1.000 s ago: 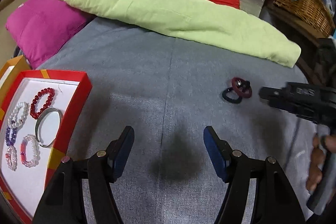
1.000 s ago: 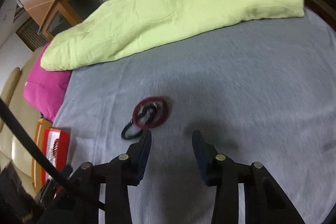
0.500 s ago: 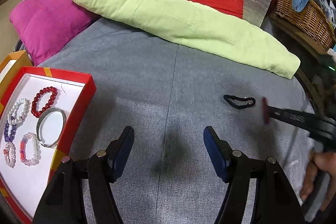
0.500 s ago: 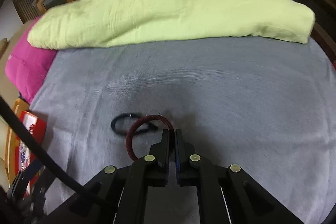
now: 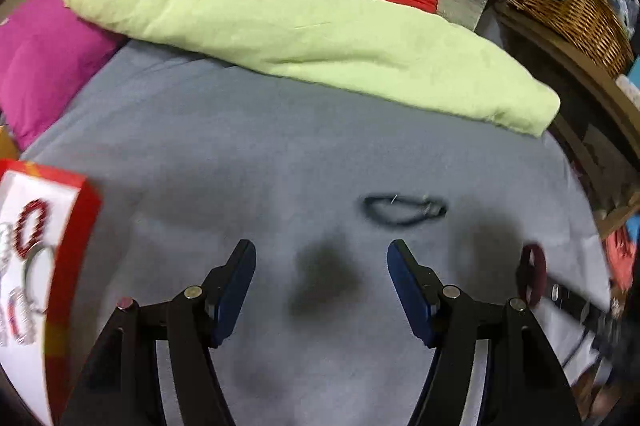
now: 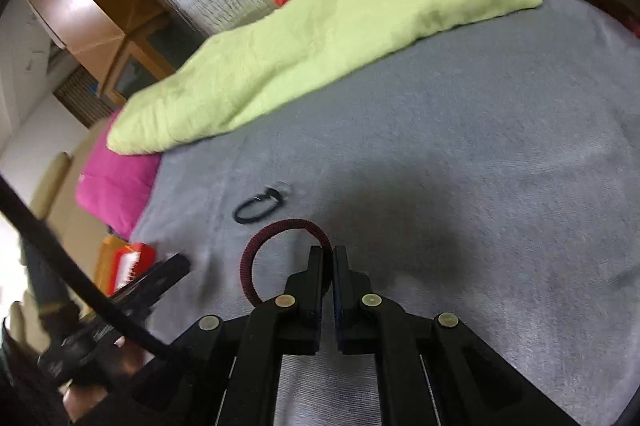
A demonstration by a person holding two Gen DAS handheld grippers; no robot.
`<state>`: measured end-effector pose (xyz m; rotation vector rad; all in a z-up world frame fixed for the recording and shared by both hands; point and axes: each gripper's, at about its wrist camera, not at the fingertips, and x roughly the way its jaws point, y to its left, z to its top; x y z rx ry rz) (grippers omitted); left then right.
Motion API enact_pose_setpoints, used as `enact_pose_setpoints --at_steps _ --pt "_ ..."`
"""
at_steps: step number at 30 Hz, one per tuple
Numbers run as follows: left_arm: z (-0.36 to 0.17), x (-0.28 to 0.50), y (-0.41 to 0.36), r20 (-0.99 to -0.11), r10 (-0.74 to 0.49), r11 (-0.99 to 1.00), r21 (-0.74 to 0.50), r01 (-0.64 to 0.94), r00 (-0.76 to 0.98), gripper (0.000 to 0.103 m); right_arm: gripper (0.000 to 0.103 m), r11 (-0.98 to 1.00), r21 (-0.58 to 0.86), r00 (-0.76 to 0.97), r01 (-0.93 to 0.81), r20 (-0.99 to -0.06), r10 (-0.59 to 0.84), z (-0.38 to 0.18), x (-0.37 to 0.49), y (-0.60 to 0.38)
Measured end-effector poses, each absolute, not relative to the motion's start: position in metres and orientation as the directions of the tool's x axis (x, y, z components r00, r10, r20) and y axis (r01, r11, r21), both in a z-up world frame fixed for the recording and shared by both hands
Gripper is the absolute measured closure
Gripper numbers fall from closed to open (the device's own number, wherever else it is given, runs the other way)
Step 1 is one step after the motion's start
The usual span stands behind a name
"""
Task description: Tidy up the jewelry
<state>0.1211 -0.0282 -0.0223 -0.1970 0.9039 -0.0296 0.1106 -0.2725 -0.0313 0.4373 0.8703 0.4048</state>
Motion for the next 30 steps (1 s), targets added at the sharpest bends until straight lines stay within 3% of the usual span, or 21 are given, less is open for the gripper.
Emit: enact_pose_setpoints --at_steps 4,5,6,8,19,30 --pt "-0.029 0.157 -0.047 -0.804 -0.103 0.979 -0.188 -0.085 0.586 0.035 0.098 0.833 0.528 0.599 -0.165 -0.618 0.51 -0.026 0.112 -0.276" --pt "-0.035 0.166 -0.052 -0.819 -0.088 0.981 -0.17 -0.093 0.567 0.056 0.098 0.832 0.532 0.603 -0.16 -0.615 0.509 -0.026 0.113 -0.279" --pt "-0.041 0.17 -0.055 -0.832 -0.086 0.982 -0.162 -0.092 0.548 0.097 0.098 0.828 0.54 0.604 -0.155 -0.611 0.512 -0.026 0.114 -0.281" --pt "-0.051 0.17 -0.059 -0.846 -0.09 0.985 -0.155 -0.081 0.526 0.098 0.098 0.821 0.551 0.609 -0.15 -0.602 0.516 -0.026 0.117 -0.284" --pt "-0.025 0.064 -0.028 -0.732 -0.061 0.995 -0.096 -0.014 0.679 0.099 0.098 0.841 0.511 0.628 -0.179 -0.599 0.498 -0.018 0.108 -0.274" --pt "-0.008 0.052 -0.013 -0.693 -0.058 0.995 -0.101 -0.018 0.719 0.099 0.098 0.864 0.459 0.629 -0.208 -0.614 0.478 -0.016 0.101 -0.257"
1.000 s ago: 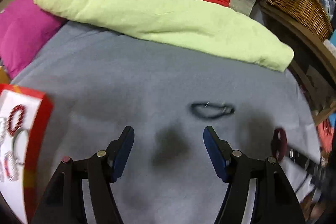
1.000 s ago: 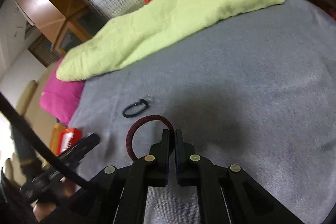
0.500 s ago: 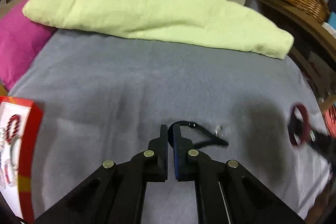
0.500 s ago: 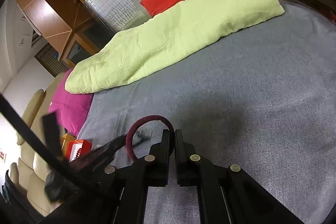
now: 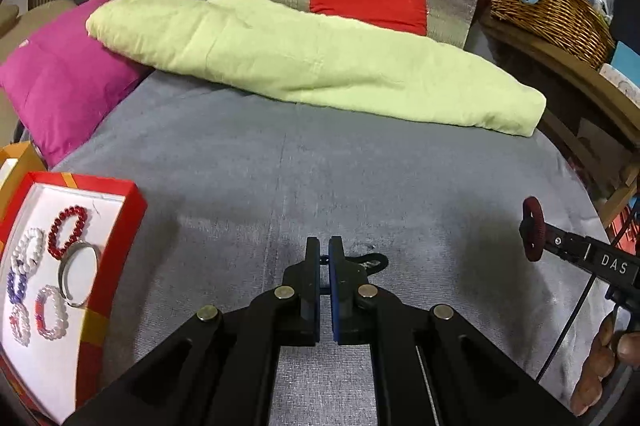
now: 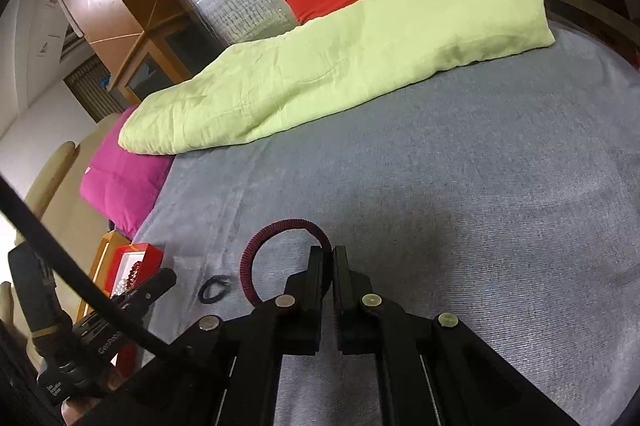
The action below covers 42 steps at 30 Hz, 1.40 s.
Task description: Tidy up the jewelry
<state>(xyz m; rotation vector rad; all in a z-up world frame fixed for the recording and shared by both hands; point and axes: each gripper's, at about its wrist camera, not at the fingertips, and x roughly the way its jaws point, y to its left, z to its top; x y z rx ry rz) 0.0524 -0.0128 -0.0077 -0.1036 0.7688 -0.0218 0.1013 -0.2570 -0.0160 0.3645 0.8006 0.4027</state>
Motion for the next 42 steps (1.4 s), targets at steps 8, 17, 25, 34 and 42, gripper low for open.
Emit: enact_pose_setpoints --at_steps 8,17,25,34,42 --pt "-0.011 0.049 -0.016 -0.695 -0.045 0.996 -0.083 -0.018 0.717 0.099 0.098 0.87 0.428 0.627 -0.245 -0.615 0.479 -0.01 0.094 -0.247" --pt "-0.008 0.049 -0.015 -0.685 -0.049 0.996 -0.087 -0.015 0.727 0.099 0.098 0.876 0.399 0.628 -0.271 -0.616 0.475 -0.004 0.091 -0.237" --pt "-0.005 0.046 -0.011 -0.677 -0.05 0.995 -0.093 -0.018 0.734 0.099 0.098 0.881 0.372 0.626 -0.293 -0.622 0.471 -0.001 0.086 -0.227" --pt "-0.005 0.045 -0.011 -0.673 -0.046 0.996 -0.09 -0.02 0.738 0.099 0.098 0.881 0.366 0.628 -0.3 -0.619 0.471 0.002 0.084 -0.224" --pt "-0.003 0.044 -0.01 -0.668 -0.048 0.996 -0.091 -0.018 0.743 0.099 0.098 0.88 0.354 0.628 -0.316 -0.618 0.473 0.005 0.083 -0.219"
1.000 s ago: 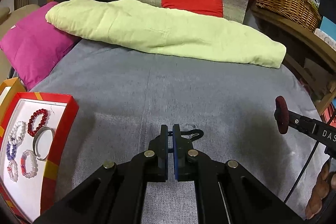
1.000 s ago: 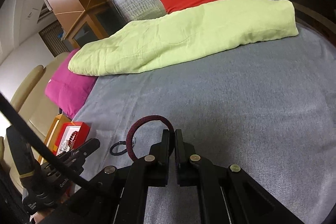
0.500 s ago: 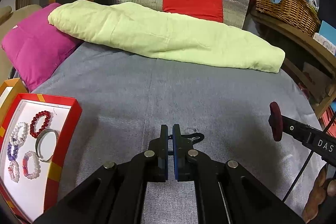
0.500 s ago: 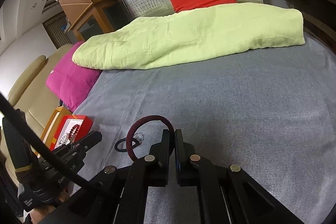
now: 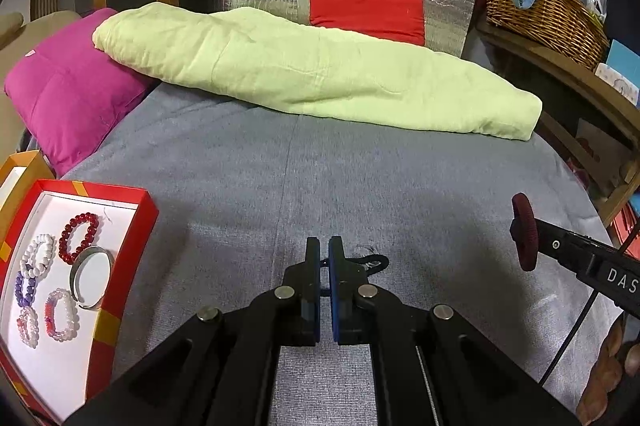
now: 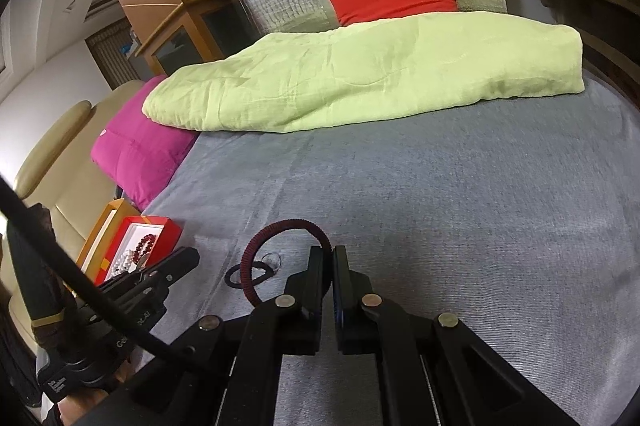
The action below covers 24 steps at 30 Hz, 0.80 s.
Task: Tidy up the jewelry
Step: 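Carry the dark red hair tie in the right tool over the box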
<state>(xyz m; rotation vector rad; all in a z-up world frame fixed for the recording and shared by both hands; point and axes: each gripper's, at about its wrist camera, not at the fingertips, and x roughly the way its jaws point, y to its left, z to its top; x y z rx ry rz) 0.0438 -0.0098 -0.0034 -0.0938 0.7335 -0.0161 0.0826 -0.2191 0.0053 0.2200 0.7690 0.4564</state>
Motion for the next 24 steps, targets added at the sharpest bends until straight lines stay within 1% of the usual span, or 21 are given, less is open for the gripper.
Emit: enact_pose_setpoints --at_steps 24 --pt "0.0004 0.036 0.0001 -0.66 -0.028 0.995 -0.088 -0.041 0.75 0.099 0.098 0.882 0.327 0.626 -0.339 -0.621 0.471 0.0071 0.0782 -0.2105"
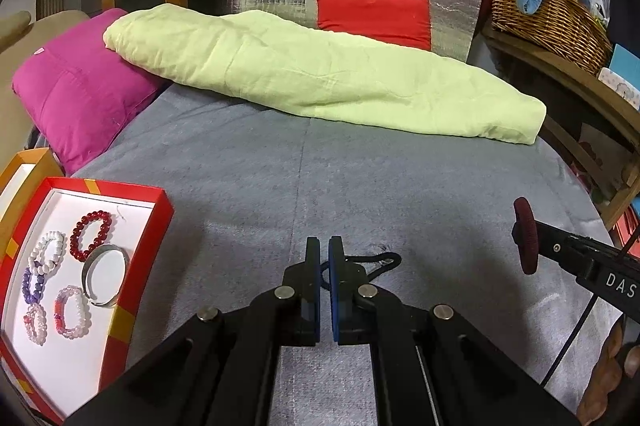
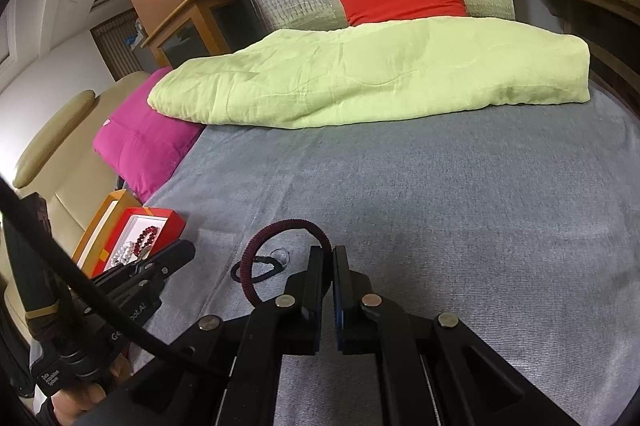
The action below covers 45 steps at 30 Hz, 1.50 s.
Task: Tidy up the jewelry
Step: 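Carry the dark red hair tie in the right tool over the box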
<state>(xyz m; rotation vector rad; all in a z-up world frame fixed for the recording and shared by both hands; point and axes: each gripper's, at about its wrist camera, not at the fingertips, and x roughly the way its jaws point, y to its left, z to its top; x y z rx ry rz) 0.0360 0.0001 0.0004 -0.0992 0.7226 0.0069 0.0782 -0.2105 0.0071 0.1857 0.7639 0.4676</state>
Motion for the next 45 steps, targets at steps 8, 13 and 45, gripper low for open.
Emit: enact_pose_setpoints --at_steps 8,13,45 --pt "0.002 0.024 0.011 -0.657 -0.013 0.993 -0.096 -0.066 0.754 0.099 0.098 0.879 0.316 0.625 -0.356 -0.619 0.475 0.01 0.071 -0.202" --pt "0.003 0.012 0.023 -0.655 0.005 0.99 -0.104 -0.096 0.756 0.099 0.098 0.874 0.312 0.618 -0.373 -0.619 0.484 0.012 0.066 -0.192" --pt "0.027 -0.062 0.108 -0.634 0.092 0.961 -0.144 -0.234 0.768 0.099 0.098 0.789 0.292 0.537 -0.54 -0.603 0.59 0.042 0.005 -0.086"
